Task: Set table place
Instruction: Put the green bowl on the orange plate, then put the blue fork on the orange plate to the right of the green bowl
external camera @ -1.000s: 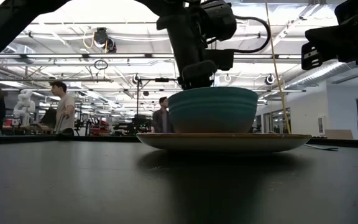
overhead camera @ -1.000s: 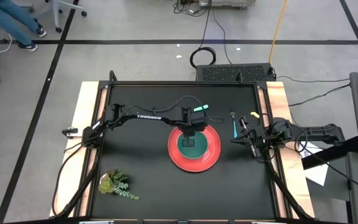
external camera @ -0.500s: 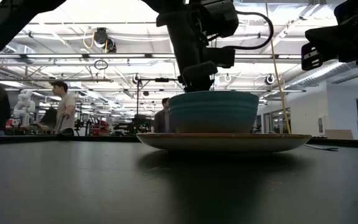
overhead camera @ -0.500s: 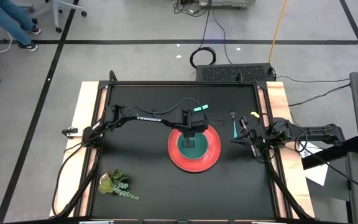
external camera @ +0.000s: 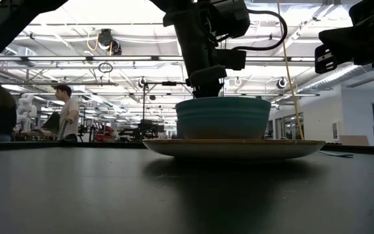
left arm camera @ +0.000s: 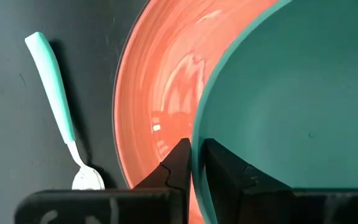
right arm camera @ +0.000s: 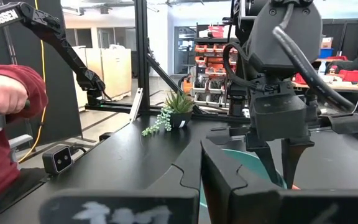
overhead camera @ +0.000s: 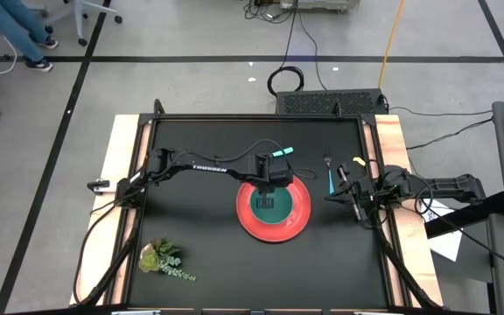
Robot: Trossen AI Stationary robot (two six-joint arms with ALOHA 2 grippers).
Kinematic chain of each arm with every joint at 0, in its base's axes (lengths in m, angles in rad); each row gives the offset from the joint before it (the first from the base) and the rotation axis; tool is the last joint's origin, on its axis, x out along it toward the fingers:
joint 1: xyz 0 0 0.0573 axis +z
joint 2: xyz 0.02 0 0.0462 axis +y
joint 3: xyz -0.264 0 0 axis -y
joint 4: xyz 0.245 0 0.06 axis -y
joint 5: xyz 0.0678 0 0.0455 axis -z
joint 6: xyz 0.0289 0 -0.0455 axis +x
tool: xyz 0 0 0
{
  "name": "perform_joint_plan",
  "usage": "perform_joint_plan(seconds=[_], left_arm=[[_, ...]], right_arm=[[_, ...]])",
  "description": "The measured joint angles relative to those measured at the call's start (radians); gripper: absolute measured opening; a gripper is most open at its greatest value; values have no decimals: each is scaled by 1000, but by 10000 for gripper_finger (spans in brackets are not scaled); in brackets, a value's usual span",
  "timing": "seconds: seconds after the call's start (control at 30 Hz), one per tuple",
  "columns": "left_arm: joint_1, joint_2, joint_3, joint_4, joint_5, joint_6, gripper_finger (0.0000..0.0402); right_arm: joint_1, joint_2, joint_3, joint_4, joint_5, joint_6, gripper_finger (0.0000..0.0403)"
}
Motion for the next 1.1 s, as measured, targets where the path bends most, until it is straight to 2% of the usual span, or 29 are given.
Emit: perform_joint_plan(seconds=[0.13, 0.37, 0.5, 1.1], left_arm=[[0, 0, -1, -6, 23, -4, 58], [-1, 2, -3, -5, 54, -23, 123], [0, 2, -3, -2, 54, -23, 148], [2, -27, -2, 3, 45, 3, 154]], right_arm=[[0, 0, 0, 0, 0, 1, 0], [0, 0, 0, 0, 0, 1, 0], [0, 0, 0, 0, 0, 1, 0], [0, 0, 0, 0, 0, 1, 0]])
